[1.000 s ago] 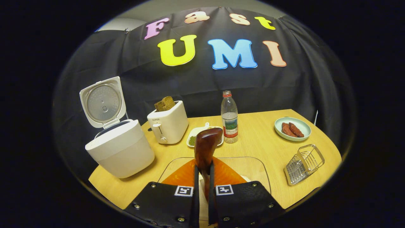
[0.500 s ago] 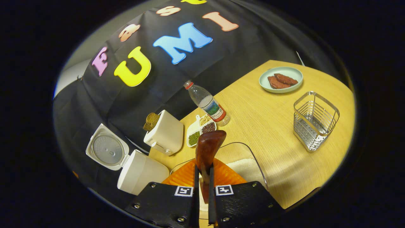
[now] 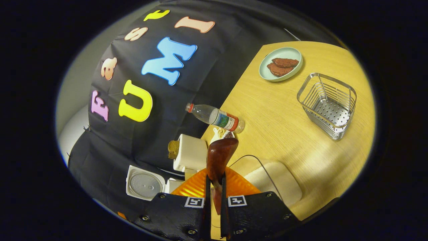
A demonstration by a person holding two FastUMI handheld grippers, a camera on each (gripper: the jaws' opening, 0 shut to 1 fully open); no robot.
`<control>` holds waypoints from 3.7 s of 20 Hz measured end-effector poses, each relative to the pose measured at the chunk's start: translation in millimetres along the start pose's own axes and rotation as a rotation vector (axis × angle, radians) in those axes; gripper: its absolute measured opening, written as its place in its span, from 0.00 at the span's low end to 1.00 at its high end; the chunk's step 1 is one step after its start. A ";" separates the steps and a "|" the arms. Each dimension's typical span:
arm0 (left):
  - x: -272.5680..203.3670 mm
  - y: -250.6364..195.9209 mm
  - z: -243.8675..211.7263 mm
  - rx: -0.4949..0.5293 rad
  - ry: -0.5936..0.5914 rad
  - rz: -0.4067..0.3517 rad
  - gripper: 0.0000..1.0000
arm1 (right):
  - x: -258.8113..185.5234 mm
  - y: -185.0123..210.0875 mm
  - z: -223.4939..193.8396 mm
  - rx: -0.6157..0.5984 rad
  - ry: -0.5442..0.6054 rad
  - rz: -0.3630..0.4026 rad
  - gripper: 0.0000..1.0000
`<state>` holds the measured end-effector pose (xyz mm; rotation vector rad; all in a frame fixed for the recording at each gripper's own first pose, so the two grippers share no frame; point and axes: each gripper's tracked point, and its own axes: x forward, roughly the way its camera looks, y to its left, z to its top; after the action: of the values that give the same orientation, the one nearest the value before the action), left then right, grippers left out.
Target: Close the left gripper, press the button to open the rice cooker; take a wooden spoon from the chopstick holder with the right hand, scoop a spoonful of rice and pour it into the rice cooker, then put the wooden spoon back into the chopstick holder.
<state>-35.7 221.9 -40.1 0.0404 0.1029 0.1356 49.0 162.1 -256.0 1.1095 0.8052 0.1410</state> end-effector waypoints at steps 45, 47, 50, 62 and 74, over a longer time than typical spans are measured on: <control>-92.3 176.6 -79.4 -0.056 0.150 0.452 0.98 | 210.2 273.7 -247.1 -0.713 0.252 0.292 0.11; -96.4 180.3 -81.8 -0.052 0.159 0.469 0.98 | 211.5 281.6 -255.2 -0.851 0.216 0.304 0.11; -98.1 182.2 -85.8 -0.051 0.167 0.478 0.98 | 209.3 291.3 -261.6 -1.067 0.155 0.328 0.11; -88.7 173.1 -89.3 -0.061 0.156 0.463 0.98 | 189.1 306.8 -258.6 -1.749 -0.138 0.400 0.11; -89.9 172.1 -83.2 -0.054 0.140 0.463 0.98 | 187.5 301.8 -253.6 -1.311 0.063 0.368 0.11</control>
<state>-155.9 382.7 -105.7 0.0004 0.2295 0.6038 105.3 581.5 -148.8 -0.0180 0.3835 0.8767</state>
